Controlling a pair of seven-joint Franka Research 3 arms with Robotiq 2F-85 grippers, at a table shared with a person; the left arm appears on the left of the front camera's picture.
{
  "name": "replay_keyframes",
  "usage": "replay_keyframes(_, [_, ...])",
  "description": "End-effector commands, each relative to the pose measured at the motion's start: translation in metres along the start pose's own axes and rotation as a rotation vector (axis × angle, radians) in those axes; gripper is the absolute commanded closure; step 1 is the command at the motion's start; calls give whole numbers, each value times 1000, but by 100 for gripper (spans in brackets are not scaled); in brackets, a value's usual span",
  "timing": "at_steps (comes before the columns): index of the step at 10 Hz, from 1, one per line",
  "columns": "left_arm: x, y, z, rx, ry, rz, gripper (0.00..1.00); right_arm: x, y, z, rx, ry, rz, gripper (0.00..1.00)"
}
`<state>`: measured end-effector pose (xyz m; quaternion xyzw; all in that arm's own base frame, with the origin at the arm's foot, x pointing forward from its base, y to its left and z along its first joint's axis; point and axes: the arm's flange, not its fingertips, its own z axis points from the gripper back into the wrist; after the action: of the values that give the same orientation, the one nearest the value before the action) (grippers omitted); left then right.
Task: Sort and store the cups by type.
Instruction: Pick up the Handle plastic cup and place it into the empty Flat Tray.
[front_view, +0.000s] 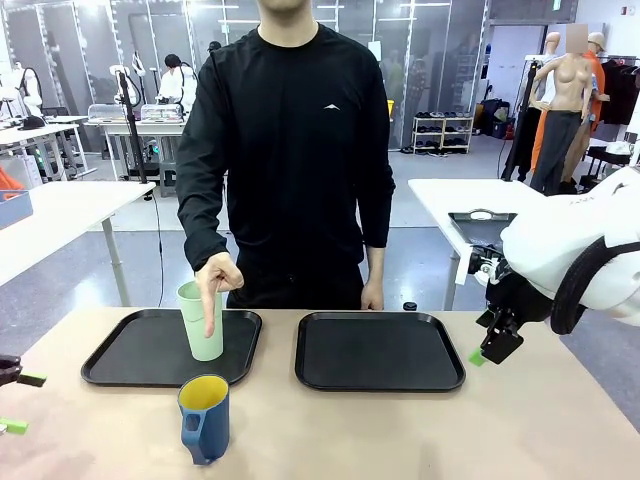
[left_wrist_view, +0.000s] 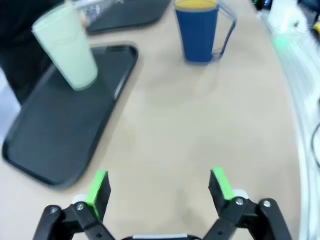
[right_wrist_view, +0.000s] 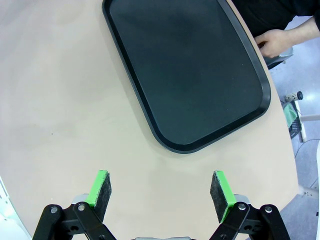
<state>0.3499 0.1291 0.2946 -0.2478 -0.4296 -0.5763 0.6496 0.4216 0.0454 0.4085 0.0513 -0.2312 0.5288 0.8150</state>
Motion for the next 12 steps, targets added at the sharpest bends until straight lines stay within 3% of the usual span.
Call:
replay_keyframes(1, [-47, 3, -15, -44, -149, -47, 0, 1, 0, 0, -10, 1, -4, 0])
replay_keyframes(5, [-39, 2, -21, -128, -197, -67, 0, 1, 0, 0, -10, 1, -4, 0])
replay_keyframes(6, [-33, 6, -24, -116, -209, 6, 0, 1, 0, 0, -10, 1, -4, 0])
replay_keyframes(7, [14, -5, -8, -99, -166, -19, 0, 1, 0, 0, -10, 1, -4, 0])
replay_keyframes(12, [13, -6, -10, -114, -137, 9, 0, 1, 0, 0, -10, 1, -4, 0])
